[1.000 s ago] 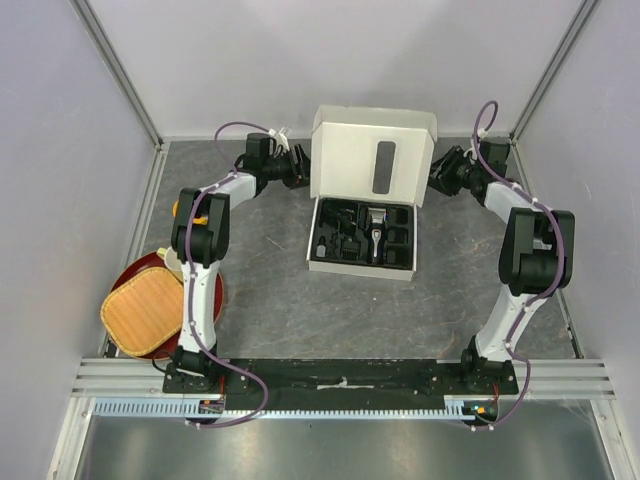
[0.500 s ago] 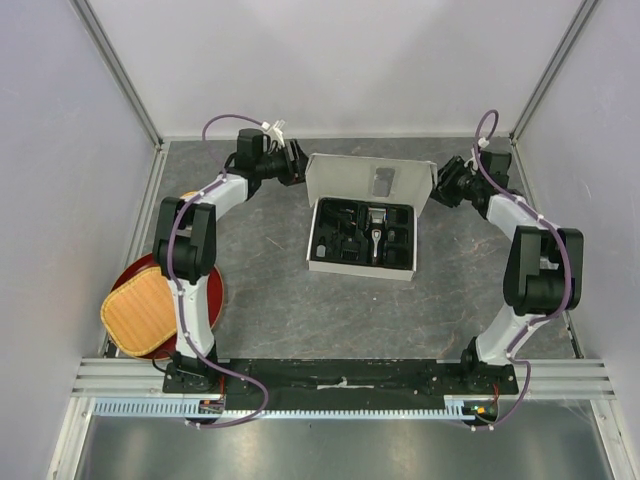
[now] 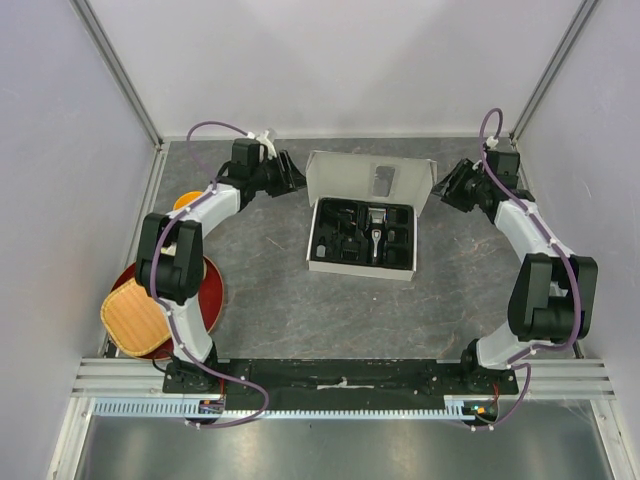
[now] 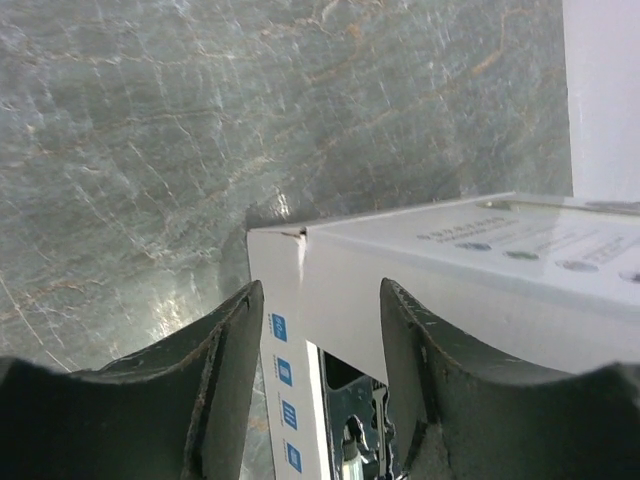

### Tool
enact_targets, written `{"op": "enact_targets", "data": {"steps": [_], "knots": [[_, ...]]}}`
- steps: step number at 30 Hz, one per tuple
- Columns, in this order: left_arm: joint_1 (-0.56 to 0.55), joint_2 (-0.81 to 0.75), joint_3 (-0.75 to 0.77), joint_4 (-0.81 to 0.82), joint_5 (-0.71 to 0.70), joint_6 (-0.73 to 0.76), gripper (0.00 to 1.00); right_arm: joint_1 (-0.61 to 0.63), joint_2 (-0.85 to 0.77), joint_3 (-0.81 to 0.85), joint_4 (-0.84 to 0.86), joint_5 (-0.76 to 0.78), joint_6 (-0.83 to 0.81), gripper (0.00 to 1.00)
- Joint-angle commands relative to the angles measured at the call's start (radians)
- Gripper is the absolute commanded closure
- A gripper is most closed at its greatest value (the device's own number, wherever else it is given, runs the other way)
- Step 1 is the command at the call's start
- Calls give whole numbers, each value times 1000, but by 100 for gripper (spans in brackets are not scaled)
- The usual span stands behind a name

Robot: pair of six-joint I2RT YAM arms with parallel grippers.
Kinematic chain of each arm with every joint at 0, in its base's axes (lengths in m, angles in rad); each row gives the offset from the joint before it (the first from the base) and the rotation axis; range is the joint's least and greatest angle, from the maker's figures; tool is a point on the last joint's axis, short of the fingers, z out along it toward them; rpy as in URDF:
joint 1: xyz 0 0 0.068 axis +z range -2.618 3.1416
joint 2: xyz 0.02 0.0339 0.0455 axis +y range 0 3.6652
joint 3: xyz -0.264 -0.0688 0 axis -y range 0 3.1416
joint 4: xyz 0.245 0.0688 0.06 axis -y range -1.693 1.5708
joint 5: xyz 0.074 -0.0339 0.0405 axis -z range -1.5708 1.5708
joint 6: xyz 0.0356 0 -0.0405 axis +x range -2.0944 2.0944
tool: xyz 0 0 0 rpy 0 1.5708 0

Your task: Sort the hair-cutting tools

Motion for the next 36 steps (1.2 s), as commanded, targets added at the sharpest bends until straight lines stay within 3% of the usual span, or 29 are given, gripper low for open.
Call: {"op": "enact_targets", "data": {"steps": [1, 12, 20, 26, 36], "knots": [[-30, -72, -37, -7, 2, 76, 45, 12, -53, -12, -65, -8, -49, 49], [-48, -98, -140, 42, 4, 34, 59, 67, -72, -32, -68, -63, -46, 49], [-64, -101, -151, 50, 7, 47, 59, 70, -98, -63, -65, -51, -46, 49], [-65, -125, -160, 28, -68, 76, 59, 70, -105, -60, -71, -17, -50, 49], [-79, -106, -137, 51, 4, 99, 56, 70, -108, -54, -91, 13, -64, 49]]}}
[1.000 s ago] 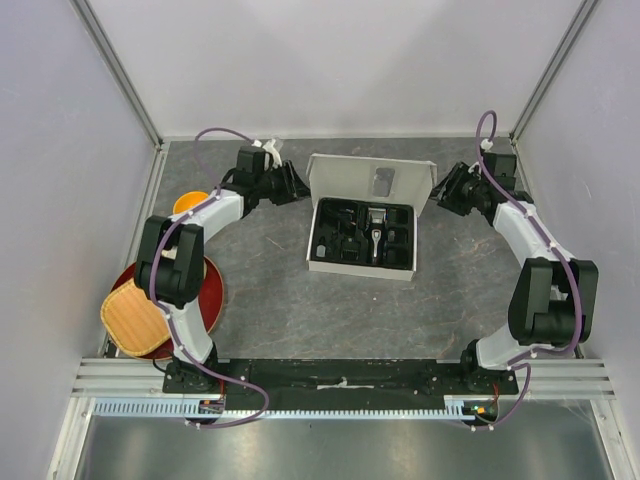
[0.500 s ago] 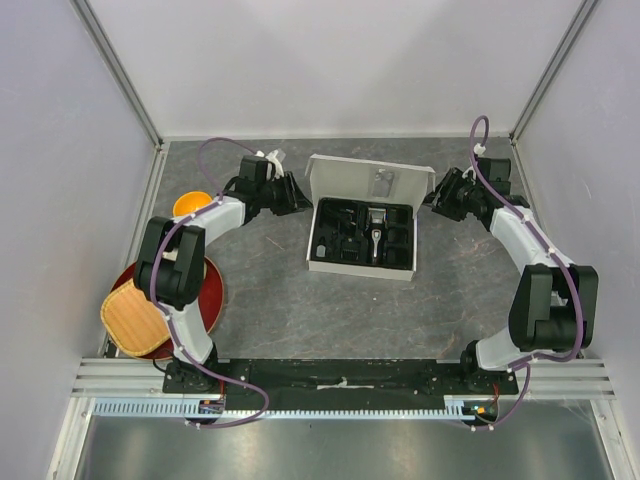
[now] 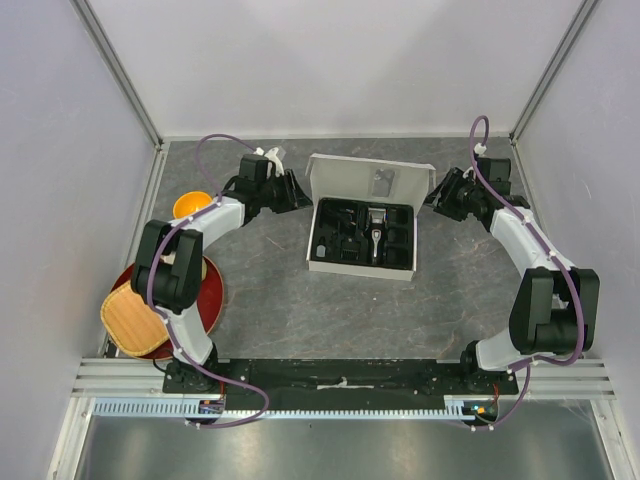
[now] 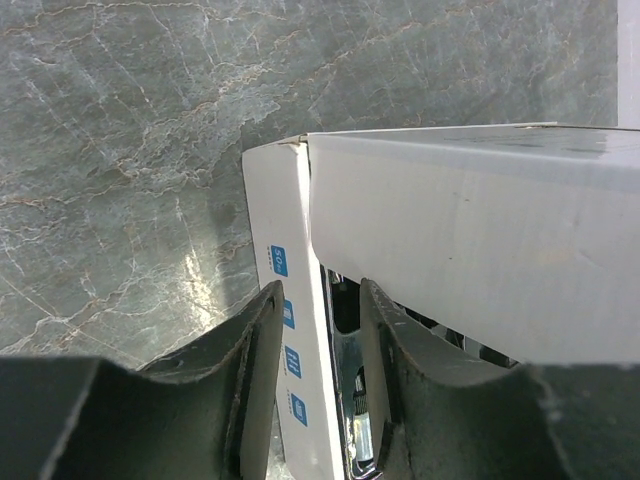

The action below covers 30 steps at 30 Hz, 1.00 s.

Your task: Sort the hair-cutting tools

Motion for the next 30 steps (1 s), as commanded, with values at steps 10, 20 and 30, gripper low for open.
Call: {"op": "enact_targets", "data": {"steps": [10, 20, 30], "knots": [[-39, 6, 38, 40, 16, 59, 55, 8, -22, -5, -1, 18, -24, 49], [-37, 14, -1, 31, -52, 82, 55, 7, -34, -31, -1, 89, -23, 49], [-37, 52, 44, 25, -95, 93, 55, 5, -13, 46, 19, 227, 15, 49]]}}
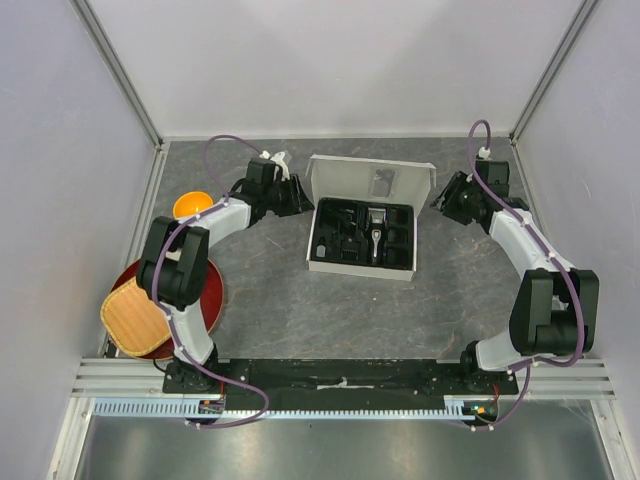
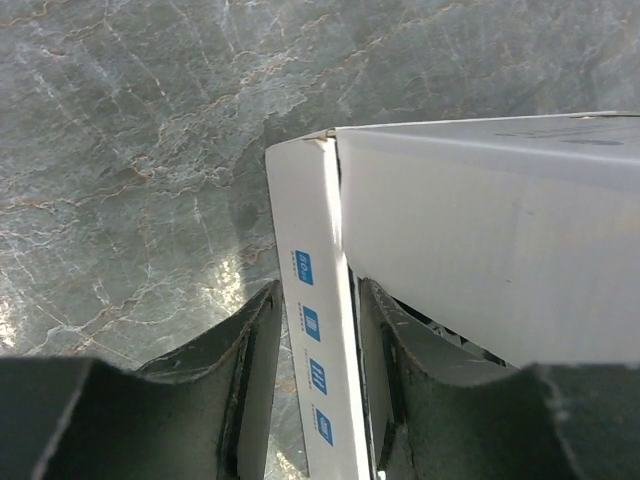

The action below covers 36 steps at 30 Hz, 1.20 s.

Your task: Sort the hair-cutting tools

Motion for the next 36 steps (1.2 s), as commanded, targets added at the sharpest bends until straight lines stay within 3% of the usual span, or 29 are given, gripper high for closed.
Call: {"op": "enact_targets", "data": {"steps": [1, 9, 17, 36], "knots": [[-5, 23, 55, 22, -47, 48, 56, 5, 5, 83, 42, 78, 30, 49], [-3, 22, 103, -15, -59, 57, 55, 5, 53, 150, 68, 12, 50, 52], [-3, -47, 27, 91, 30, 73, 55, 20, -13, 52, 54, -85, 54, 53], [-3, -101, -79, 150, 47, 59, 55, 53, -104, -51, 17, -34, 15, 53]]}}
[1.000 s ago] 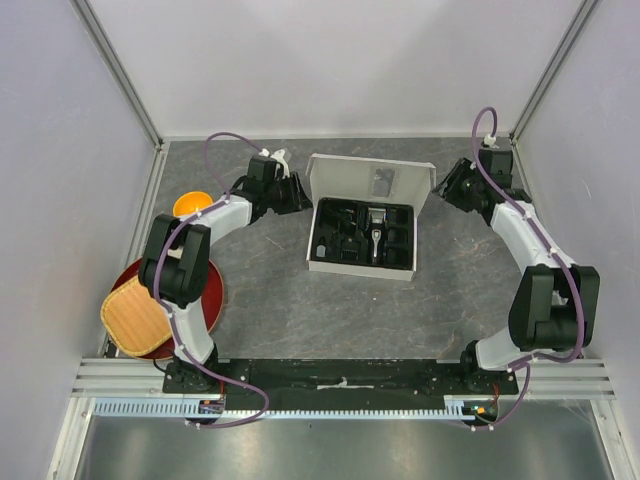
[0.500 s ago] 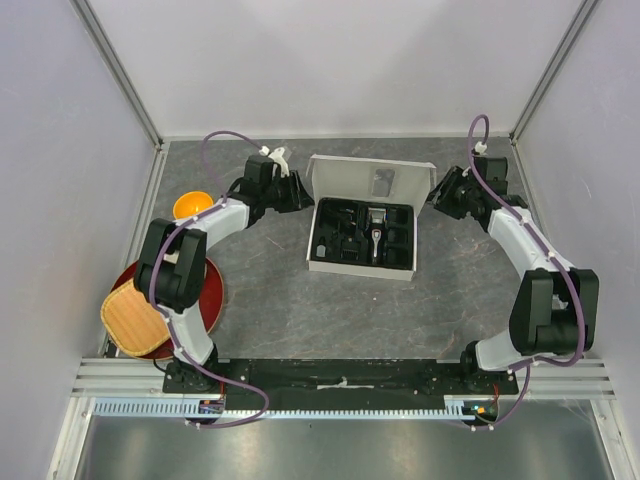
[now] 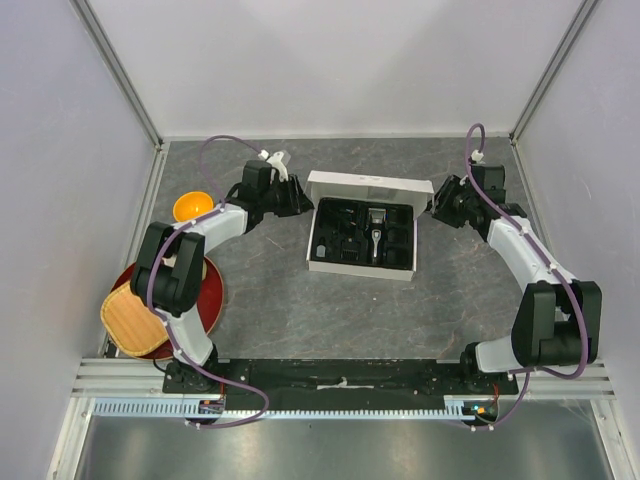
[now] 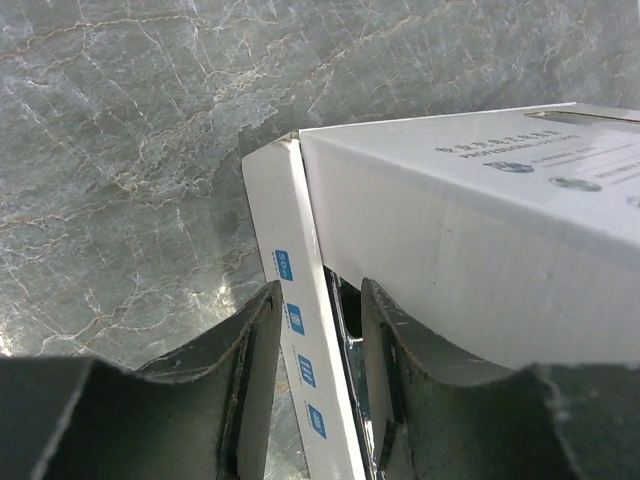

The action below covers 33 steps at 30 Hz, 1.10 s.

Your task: Sort the hair-cutting tools

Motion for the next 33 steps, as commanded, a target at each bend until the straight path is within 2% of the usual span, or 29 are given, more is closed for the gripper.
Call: {"op": "enact_targets", "data": {"steps": [1, 9, 12, 17, 19, 22, 27, 31, 33], "knots": [[-5, -54, -13, 55, 23, 29, 55, 8, -53, -24, 3, 31, -23, 53], [-4, -63, -36, 52, -26, 22, 56, 9, -76, -24, -24, 119, -19, 53], [-4, -75, -18, -15, -106, 11, 56, 8, -90, -6, -58, 231, 3, 54], [-4, -115, 34, -149, -279, -41, 55, 11, -159, 14, -28, 264, 39, 53], [-4, -146, 40, -166, -273, -50, 54, 16, -182, 11, 30, 195, 27, 52], [-4, -192, 36, -124, -194, -67, 50, 35, -202, 3, 93, 89, 4, 50], [-7, -221, 60, -89, -95, -99, 34, 77, -205, -37, 178, 17, -10, 42], [-7, -233, 68, -46, -45, -101, 28, 106, -173, -35, 131, -3, -39, 28], [-7, -229, 71, -43, 4, -98, 28, 114, -161, -34, 94, -3, -65, 27]]}}
